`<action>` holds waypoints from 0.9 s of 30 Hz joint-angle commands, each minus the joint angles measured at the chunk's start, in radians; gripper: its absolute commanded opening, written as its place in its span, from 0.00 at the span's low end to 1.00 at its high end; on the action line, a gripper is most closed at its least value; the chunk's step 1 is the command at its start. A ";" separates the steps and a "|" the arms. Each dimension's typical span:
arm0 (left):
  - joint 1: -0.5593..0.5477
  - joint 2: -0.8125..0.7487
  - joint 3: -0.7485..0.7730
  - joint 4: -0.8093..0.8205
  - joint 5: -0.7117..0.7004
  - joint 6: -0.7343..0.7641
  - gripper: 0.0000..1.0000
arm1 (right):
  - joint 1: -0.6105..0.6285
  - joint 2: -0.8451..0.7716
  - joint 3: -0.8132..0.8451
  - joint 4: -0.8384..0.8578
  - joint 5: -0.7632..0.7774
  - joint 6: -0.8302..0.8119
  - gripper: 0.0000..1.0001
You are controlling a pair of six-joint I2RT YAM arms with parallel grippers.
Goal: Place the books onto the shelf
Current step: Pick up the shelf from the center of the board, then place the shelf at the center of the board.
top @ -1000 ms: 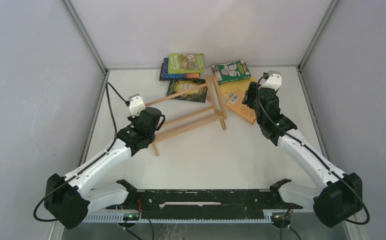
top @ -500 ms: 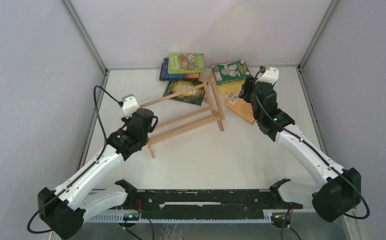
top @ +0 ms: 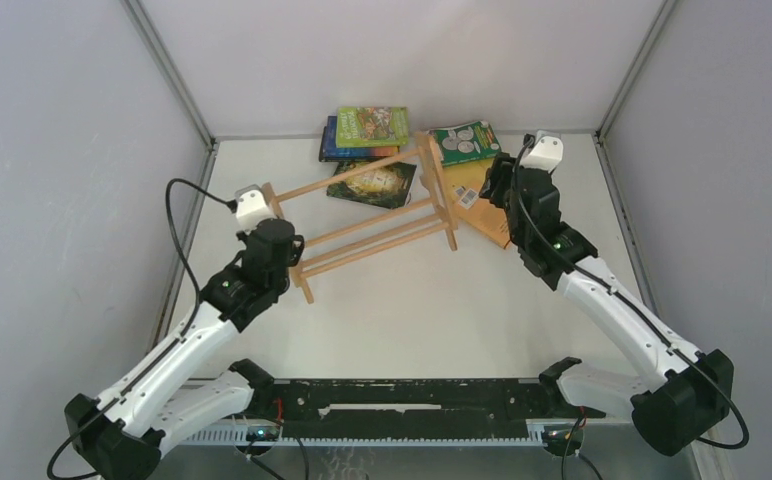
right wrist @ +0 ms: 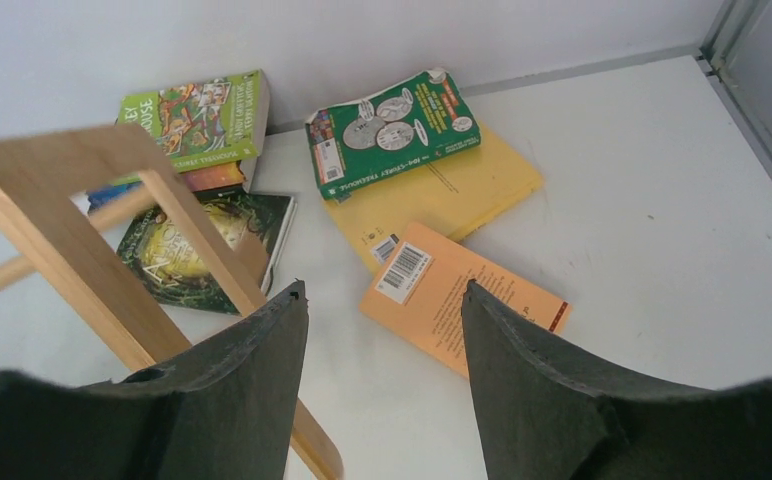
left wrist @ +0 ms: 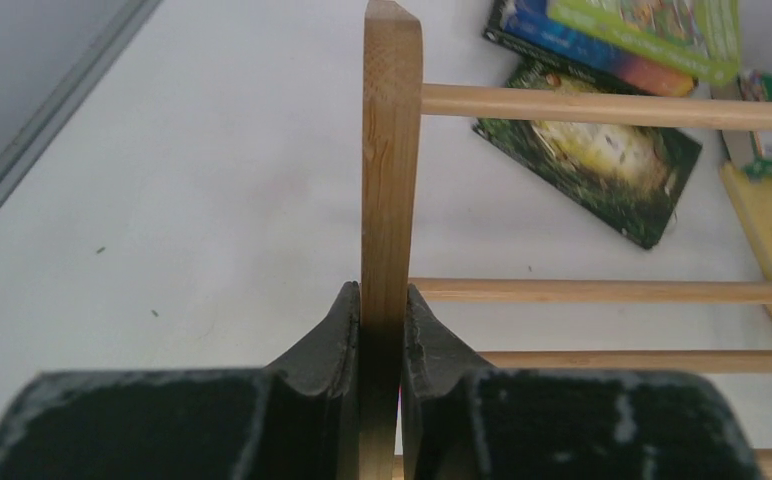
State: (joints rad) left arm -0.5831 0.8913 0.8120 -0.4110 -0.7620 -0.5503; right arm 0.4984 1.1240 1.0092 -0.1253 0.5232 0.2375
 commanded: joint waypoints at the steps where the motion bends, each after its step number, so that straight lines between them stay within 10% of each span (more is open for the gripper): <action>1: 0.003 -0.090 0.053 0.115 -0.244 -0.205 0.00 | 0.019 -0.018 0.046 0.032 0.010 -0.014 0.65; 12: 0.029 0.015 0.187 -0.091 -0.525 -0.394 0.00 | 0.031 0.189 0.180 0.055 -0.047 0.041 0.67; 27: 0.297 0.145 0.246 -0.140 -0.470 -0.543 0.00 | -0.087 0.661 0.600 0.000 -0.320 0.194 0.75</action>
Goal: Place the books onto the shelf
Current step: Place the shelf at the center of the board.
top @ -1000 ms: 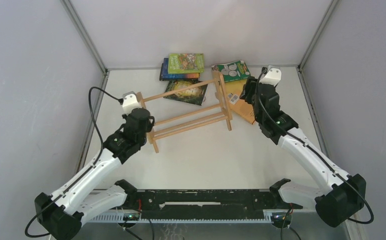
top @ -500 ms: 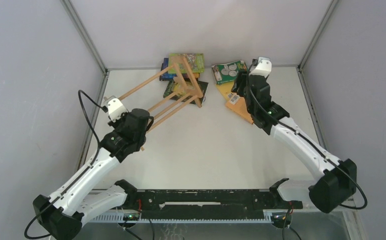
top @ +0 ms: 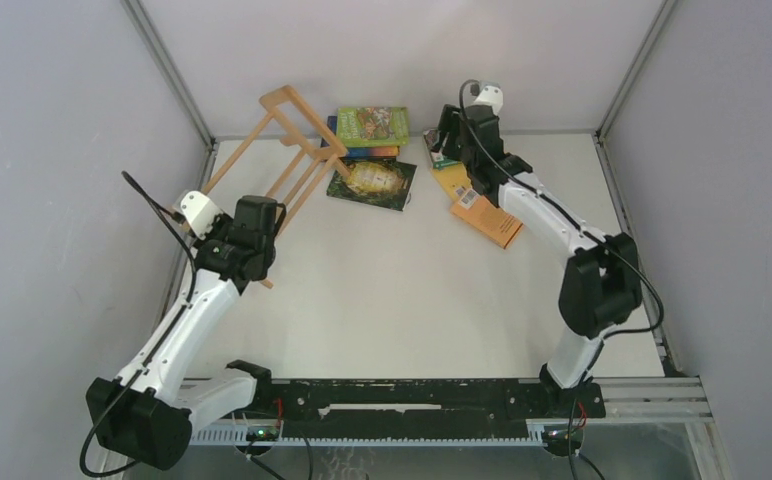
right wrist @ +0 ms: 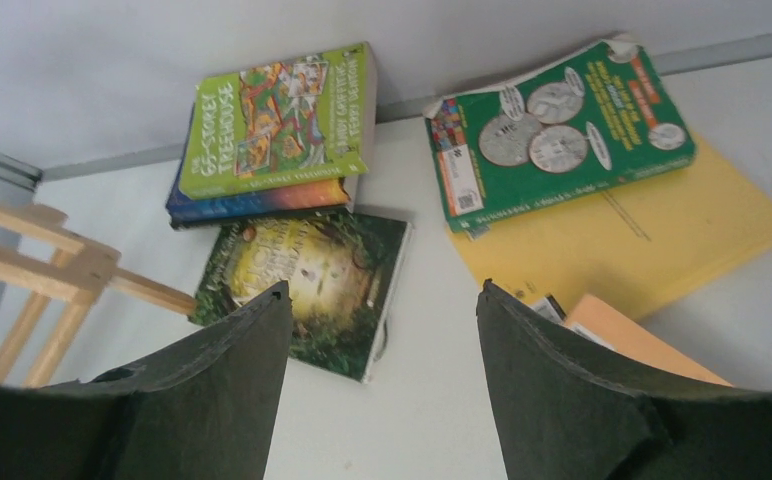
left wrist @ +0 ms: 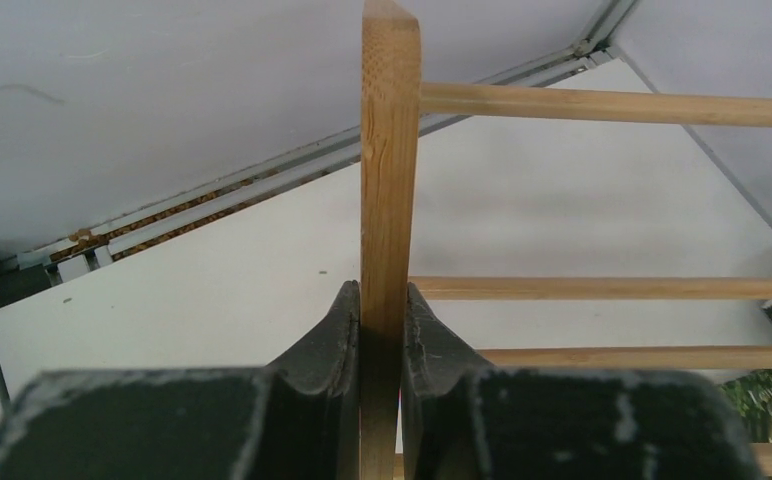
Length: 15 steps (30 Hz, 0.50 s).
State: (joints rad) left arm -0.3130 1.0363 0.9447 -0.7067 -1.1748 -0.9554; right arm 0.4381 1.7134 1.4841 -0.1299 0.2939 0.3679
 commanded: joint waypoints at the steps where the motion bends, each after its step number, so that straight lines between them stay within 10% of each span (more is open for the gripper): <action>1: 0.035 0.006 0.114 0.156 -0.057 -0.143 0.00 | -0.035 0.102 0.159 0.000 -0.110 0.079 0.76; 15: 0.107 0.087 0.153 0.157 -0.084 -0.107 0.00 | -0.125 0.465 0.486 -0.005 -0.283 0.239 0.80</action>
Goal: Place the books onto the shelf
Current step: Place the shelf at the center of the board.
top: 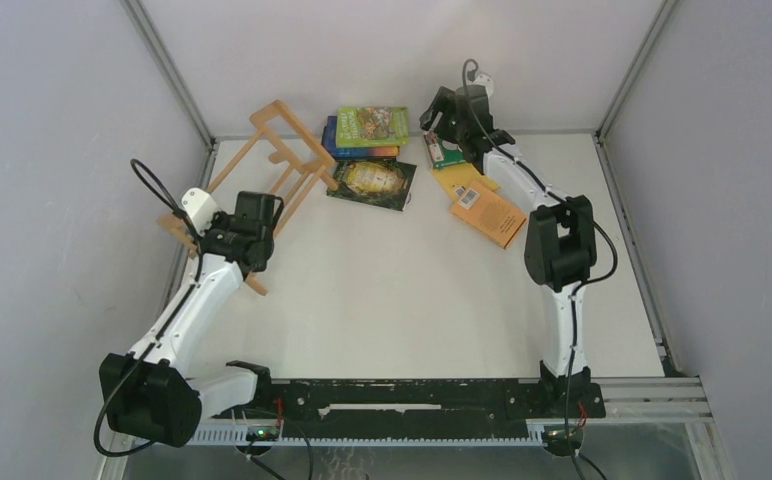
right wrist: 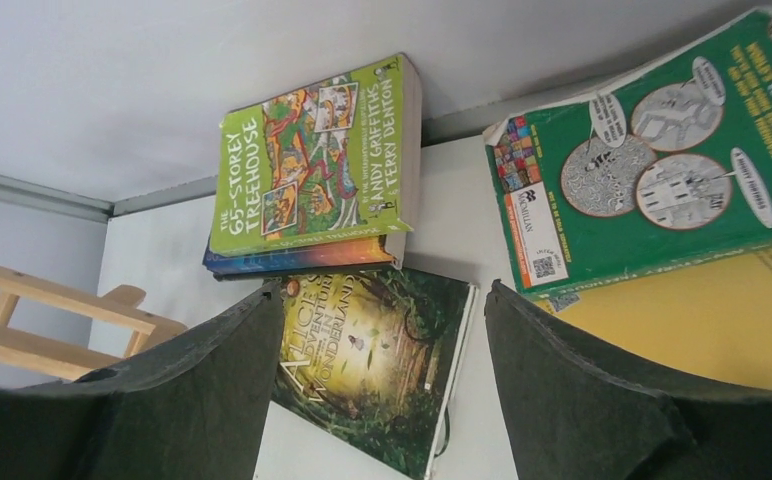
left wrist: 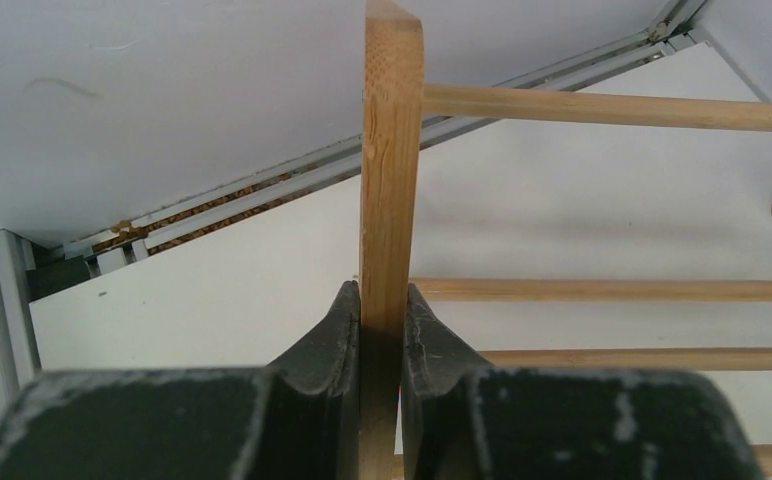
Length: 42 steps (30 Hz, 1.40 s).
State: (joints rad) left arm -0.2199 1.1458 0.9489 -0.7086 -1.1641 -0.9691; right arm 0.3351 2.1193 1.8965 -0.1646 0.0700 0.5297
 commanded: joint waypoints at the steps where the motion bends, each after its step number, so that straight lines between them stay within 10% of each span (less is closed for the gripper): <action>1: 0.017 -0.021 0.150 0.158 -0.096 -0.088 0.00 | -0.027 0.076 0.084 0.038 -0.090 0.088 0.81; 23: 0.106 -0.018 0.116 0.172 -0.109 -0.033 0.00 | -0.014 0.514 0.584 0.005 -0.246 0.302 0.79; 42: 0.133 0.031 0.096 0.222 -0.038 0.001 0.00 | -0.003 0.602 0.640 0.018 -0.208 0.414 0.77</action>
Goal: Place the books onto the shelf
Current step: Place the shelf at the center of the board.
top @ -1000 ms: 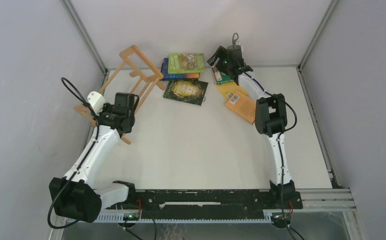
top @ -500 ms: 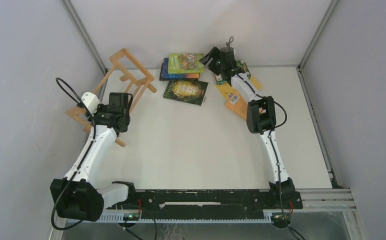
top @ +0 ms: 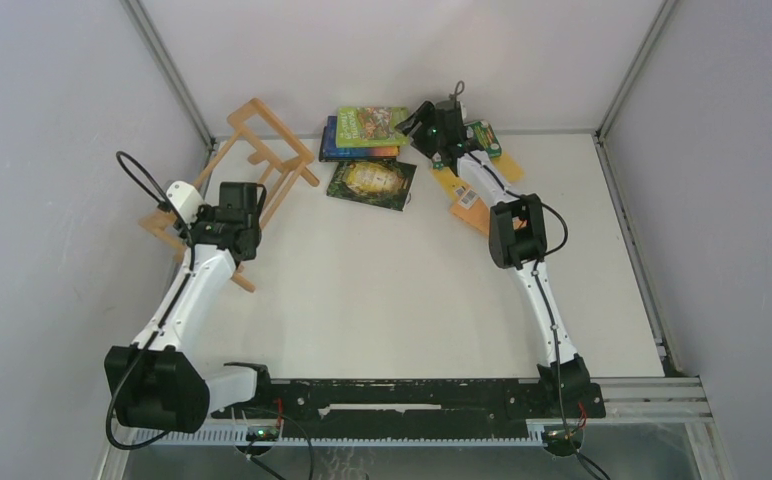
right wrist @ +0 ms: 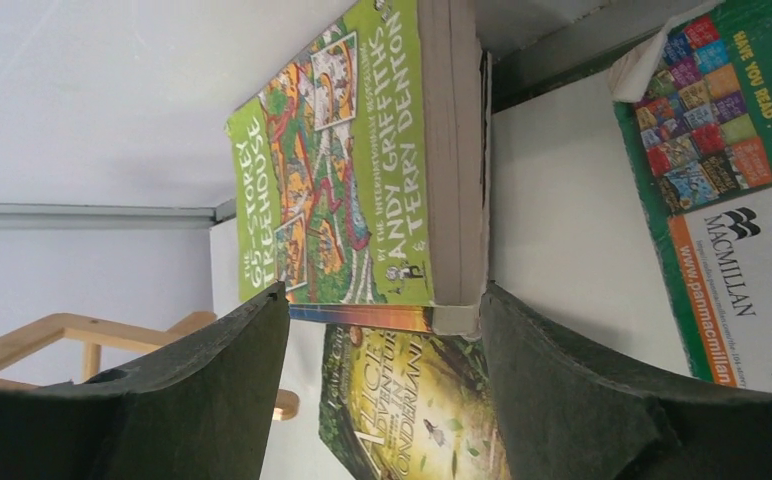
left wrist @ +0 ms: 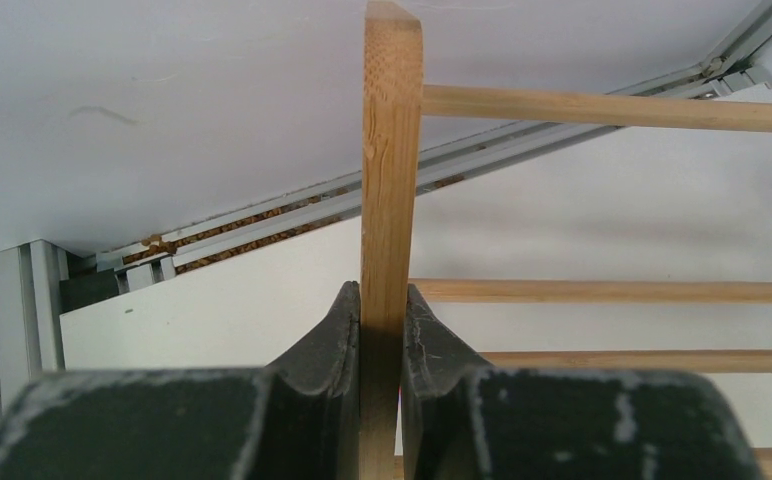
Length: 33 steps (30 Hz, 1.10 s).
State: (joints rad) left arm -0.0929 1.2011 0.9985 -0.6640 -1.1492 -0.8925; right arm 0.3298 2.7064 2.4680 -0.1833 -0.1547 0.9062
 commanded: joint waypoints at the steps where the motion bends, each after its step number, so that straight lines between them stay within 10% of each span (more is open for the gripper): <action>1: 0.007 -0.025 0.044 0.180 -0.052 -0.075 0.00 | 0.002 0.021 0.078 0.037 0.015 0.043 0.77; 33: 0.006 -0.036 0.032 0.165 -0.059 -0.111 0.00 | -0.006 0.129 0.160 0.102 -0.007 0.161 0.74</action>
State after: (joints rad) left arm -0.0929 1.2102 0.9981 -0.6533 -1.1404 -0.8825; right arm 0.3237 2.8323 2.5736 -0.1490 -0.1448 1.0367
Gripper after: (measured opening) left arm 0.169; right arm 0.746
